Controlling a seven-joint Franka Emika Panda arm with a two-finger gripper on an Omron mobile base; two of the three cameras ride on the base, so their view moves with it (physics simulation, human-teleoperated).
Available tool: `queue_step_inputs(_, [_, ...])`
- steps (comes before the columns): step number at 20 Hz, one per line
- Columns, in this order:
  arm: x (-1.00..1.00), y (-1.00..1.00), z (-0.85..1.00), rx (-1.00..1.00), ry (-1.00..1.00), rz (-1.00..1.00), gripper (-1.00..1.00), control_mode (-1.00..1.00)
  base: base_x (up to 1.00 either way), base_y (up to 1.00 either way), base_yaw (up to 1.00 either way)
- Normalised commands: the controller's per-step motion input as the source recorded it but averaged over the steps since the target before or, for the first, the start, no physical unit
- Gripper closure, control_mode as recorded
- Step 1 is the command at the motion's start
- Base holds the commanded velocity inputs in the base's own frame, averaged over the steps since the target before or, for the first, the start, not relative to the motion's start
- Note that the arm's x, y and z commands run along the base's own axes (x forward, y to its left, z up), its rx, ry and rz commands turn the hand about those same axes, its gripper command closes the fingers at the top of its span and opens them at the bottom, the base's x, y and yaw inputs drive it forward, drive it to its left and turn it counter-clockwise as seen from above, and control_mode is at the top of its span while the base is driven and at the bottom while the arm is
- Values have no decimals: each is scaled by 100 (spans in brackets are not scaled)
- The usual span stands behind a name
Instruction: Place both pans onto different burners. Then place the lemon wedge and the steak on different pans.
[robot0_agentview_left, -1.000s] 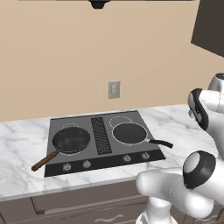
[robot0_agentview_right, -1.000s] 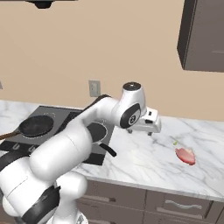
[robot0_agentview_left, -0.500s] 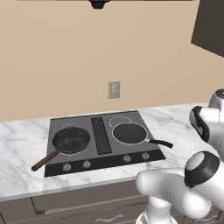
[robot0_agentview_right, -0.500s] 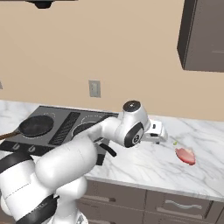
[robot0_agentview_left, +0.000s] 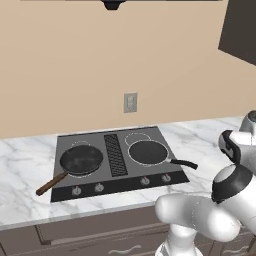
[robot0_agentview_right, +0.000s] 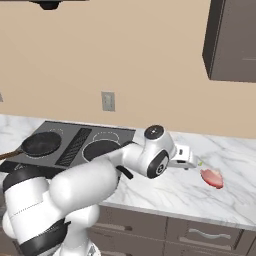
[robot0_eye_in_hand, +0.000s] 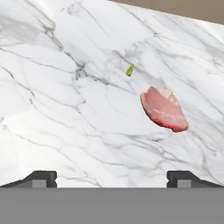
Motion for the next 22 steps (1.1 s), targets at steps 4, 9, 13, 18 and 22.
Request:
queue_step_inputs(4, [10,-29,0,0,2,0,-100,-100,0,0,0])
queue_step_inputs(9, [17,-35,0,0,0,0,-100,-100,0,0,0])
queue_step_inputs(13, [22,-35,-3,0,1,0,-100,-100,0,0,0])
queue_step_inputs(18, [20,-31,-5,0,2,0,-100,-100,0,0,0])
queue_step_inputs(22, [10,-26,-12,0,2,0,-100,-100,0,0,0])
